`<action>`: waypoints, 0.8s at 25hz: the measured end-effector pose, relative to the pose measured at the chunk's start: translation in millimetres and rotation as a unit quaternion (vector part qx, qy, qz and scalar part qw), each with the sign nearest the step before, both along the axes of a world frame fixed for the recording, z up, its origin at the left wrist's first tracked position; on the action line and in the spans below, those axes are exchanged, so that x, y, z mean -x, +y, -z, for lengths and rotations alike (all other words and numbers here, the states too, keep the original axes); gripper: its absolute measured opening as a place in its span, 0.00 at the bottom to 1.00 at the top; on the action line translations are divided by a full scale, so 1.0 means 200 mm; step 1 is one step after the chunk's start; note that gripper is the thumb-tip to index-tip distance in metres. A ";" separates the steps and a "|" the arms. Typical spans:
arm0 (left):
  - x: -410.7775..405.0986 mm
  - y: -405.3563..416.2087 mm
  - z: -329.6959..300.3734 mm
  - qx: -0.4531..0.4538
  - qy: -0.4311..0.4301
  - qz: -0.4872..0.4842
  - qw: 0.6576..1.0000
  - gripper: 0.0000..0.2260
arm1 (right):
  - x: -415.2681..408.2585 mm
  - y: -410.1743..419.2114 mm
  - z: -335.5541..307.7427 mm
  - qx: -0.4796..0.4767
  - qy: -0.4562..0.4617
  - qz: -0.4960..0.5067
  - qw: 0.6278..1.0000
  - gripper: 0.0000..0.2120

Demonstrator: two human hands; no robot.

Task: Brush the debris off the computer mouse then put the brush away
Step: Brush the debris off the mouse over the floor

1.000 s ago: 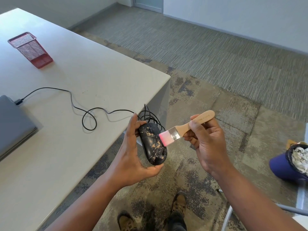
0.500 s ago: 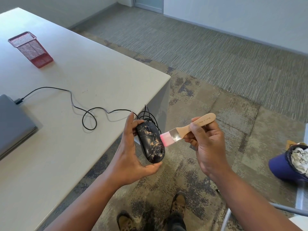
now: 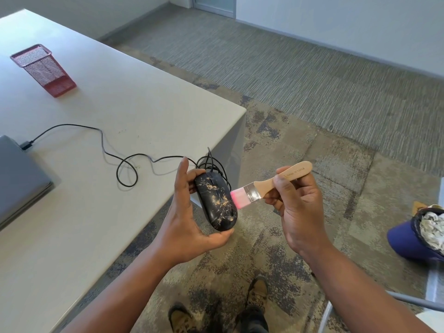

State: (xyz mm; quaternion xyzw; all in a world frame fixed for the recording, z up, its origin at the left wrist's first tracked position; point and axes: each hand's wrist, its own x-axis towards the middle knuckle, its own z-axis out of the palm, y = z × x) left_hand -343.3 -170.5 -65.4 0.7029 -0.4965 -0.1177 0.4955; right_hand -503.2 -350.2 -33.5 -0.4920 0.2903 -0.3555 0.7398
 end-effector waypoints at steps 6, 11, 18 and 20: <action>0.00 0.00 0.00 0.003 0.020 0.002 1.000 0.65 | -0.01 0.00 0.01 0.001 0.007 -0.001 1.000 0.07; 0.01 0.00 0.00 0.008 0.046 -0.005 0.999 0.63 | -0.01 0.00 0.01 -0.007 0.003 -0.001 1.000 0.07; 0.02 0.02 -0.01 -0.016 0.041 -0.036 0.998 0.63 | 0.00 0.01 -0.01 0.001 -0.005 -0.009 1.000 0.08; 0.02 0.02 -0.01 -0.020 0.027 -0.036 0.999 0.63 | 0.01 0.00 -0.03 0.003 -0.027 -0.018 0.999 0.08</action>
